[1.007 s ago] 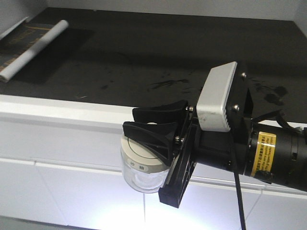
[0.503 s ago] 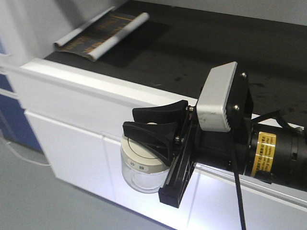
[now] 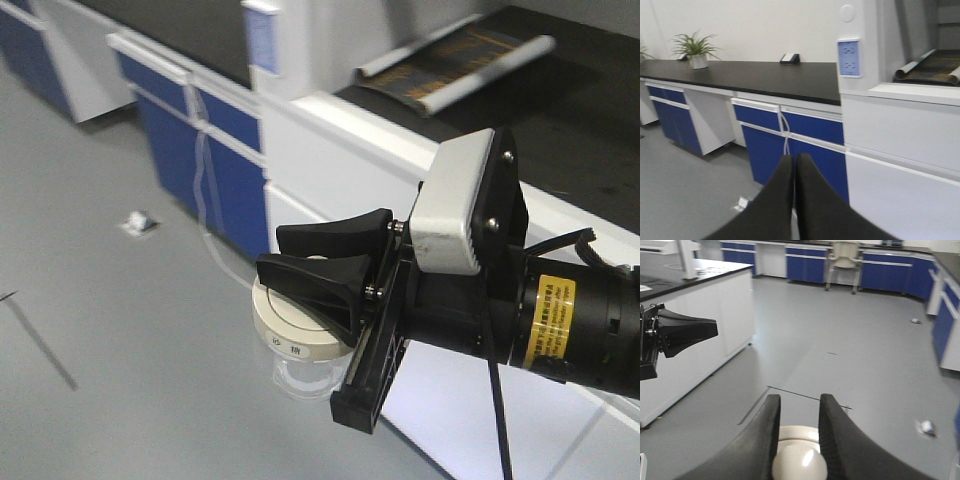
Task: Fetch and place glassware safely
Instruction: 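Drive the base away from the hood holding the jar in the right gripper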
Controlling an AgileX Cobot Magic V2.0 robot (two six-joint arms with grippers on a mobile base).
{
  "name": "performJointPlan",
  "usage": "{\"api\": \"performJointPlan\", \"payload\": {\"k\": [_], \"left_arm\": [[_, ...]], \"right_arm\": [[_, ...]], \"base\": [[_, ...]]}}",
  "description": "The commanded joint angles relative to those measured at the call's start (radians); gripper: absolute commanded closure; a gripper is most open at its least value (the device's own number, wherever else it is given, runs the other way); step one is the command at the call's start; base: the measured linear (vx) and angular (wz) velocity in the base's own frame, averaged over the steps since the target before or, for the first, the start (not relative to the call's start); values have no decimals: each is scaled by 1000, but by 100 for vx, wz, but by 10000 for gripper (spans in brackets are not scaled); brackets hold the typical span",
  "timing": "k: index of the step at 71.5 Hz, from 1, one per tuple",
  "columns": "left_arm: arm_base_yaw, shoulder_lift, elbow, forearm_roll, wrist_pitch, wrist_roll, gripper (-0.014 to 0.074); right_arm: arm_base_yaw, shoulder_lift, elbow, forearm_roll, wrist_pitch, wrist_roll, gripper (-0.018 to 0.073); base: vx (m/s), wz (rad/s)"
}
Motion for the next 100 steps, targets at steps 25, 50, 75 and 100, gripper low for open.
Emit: {"api": "performJointPlan", "payload": {"k": [25, 50, 75, 100], "left_arm": [[1, 13, -29, -6, -70, -9, 603], [1, 13, -29, -6, -70, -9, 603], [1, 13, -29, -6, -70, -9, 603], [1, 13, -29, -6, -70, -9, 603]], "right_arm": [[1, -23, -30, 43, -32, -6, 560], [1, -23, -30, 43, -32, -6, 560], [1, -23, -30, 43, -31, -6, 560], [1, -23, -30, 43, -32, -6, 560]], "base": [[-8, 71], [-5, 69], [2, 32], [9, 15]]}}
